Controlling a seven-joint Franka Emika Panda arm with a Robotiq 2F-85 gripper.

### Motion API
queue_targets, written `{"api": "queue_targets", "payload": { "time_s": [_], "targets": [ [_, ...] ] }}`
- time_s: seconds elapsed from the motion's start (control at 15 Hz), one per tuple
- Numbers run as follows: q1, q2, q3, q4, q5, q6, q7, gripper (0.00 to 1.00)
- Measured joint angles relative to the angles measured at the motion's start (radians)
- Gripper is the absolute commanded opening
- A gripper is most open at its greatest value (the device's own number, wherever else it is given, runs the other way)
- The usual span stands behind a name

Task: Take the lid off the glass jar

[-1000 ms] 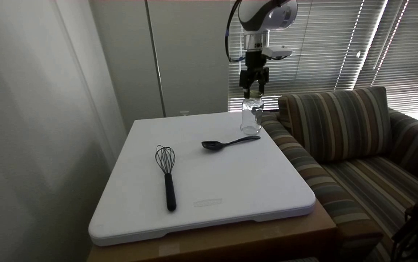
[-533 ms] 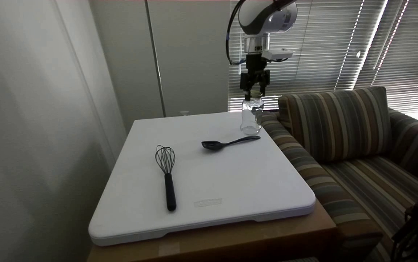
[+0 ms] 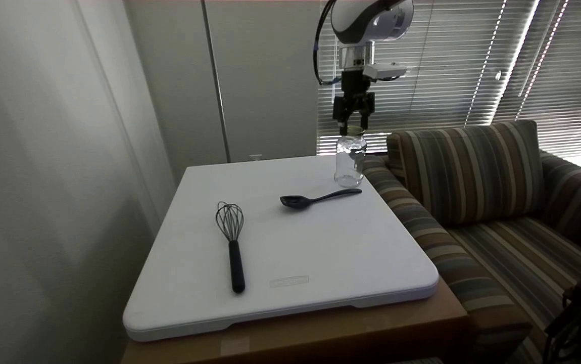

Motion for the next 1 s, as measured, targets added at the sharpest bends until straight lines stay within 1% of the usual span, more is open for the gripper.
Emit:
{"api": "queue_targets", "payload": {
  "time_s": [0.07, 0.13, 0.27, 0.33, 0.47, 1.0],
  "targets": [
    [0.001, -0.002, 0.000, 0.001, 0.000, 0.000, 0.000, 1.00],
    [0.002, -0.003, 0.000, 0.001, 0.000, 0.000, 0.000, 0.91],
    [0.004, -0.003, 0.000, 0.003, 0.000, 0.000, 0.000, 0.66],
    [0.005, -0.003, 0.000, 0.003, 0.000, 0.000, 0.000, 0.58],
    [0.006, -0.004, 0.000, 0.004, 0.000, 0.000, 0.000, 0.47],
    [0.006, -0.004, 0.000, 0.004, 0.000, 0.000, 0.000, 0.47]
  ]
}}
